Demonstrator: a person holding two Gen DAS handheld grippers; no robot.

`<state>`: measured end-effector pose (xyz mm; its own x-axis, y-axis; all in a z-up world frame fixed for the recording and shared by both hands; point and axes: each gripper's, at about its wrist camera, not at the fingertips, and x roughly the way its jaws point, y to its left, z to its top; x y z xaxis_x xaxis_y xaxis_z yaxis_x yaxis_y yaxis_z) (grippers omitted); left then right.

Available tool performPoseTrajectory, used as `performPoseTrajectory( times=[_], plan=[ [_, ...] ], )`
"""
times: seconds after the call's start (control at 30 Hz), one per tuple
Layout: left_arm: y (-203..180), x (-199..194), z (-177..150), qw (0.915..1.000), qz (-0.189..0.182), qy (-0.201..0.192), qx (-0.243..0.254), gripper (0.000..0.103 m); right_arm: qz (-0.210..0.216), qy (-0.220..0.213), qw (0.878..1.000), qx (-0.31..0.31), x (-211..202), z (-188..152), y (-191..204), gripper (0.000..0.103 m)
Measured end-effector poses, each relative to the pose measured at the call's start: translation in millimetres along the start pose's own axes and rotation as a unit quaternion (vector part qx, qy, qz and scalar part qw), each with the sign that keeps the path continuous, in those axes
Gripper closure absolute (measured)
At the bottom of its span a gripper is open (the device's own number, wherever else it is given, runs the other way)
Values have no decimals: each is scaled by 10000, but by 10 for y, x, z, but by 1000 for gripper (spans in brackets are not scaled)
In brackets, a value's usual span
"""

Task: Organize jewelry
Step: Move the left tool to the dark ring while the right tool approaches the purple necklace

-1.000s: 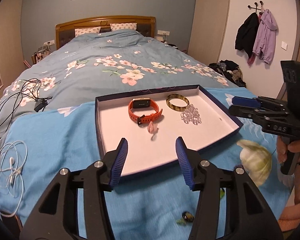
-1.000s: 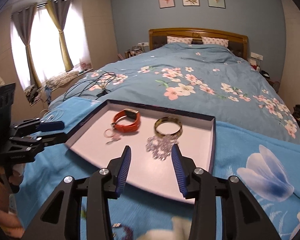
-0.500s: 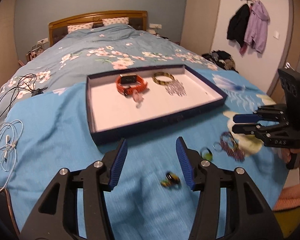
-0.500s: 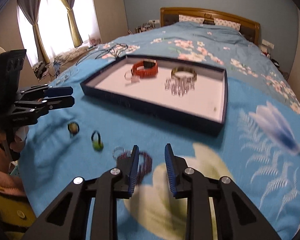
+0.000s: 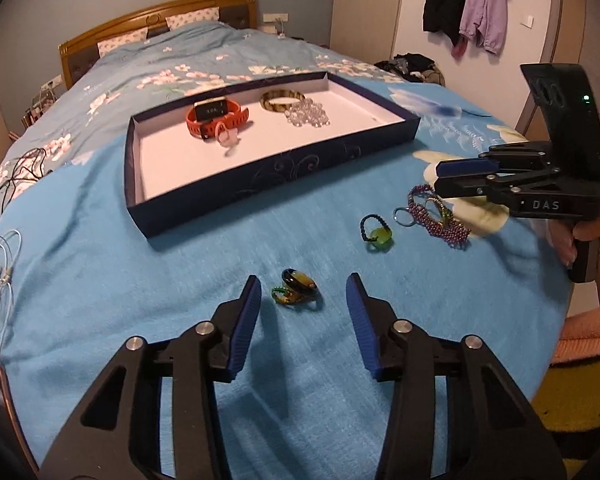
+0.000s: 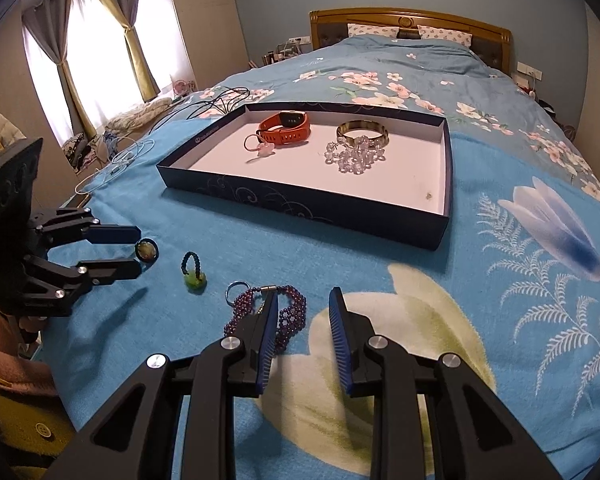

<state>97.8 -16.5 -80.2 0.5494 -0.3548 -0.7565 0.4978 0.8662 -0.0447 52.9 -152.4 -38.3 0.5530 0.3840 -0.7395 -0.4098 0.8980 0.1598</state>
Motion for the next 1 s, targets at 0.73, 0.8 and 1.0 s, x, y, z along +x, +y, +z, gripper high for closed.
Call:
performPoseTrajectory(
  times=[0.73, 0.8, 1.0],
  plan=[
    [-30, -36, 158, 9988, -41, -281, 402, 86, 77, -6, 9999, 98, -9, -13, 2, 78],
    [-63, -39, 117, 9984, -120, -238, 502, 72, 83, -1, 9999, 120, -13, -15, -6, 78],
    [19, -16, 25, 9993, 39, -117, 339, 70, 93, 12, 9999, 116, -6, -15, -5, 77]
  ],
)
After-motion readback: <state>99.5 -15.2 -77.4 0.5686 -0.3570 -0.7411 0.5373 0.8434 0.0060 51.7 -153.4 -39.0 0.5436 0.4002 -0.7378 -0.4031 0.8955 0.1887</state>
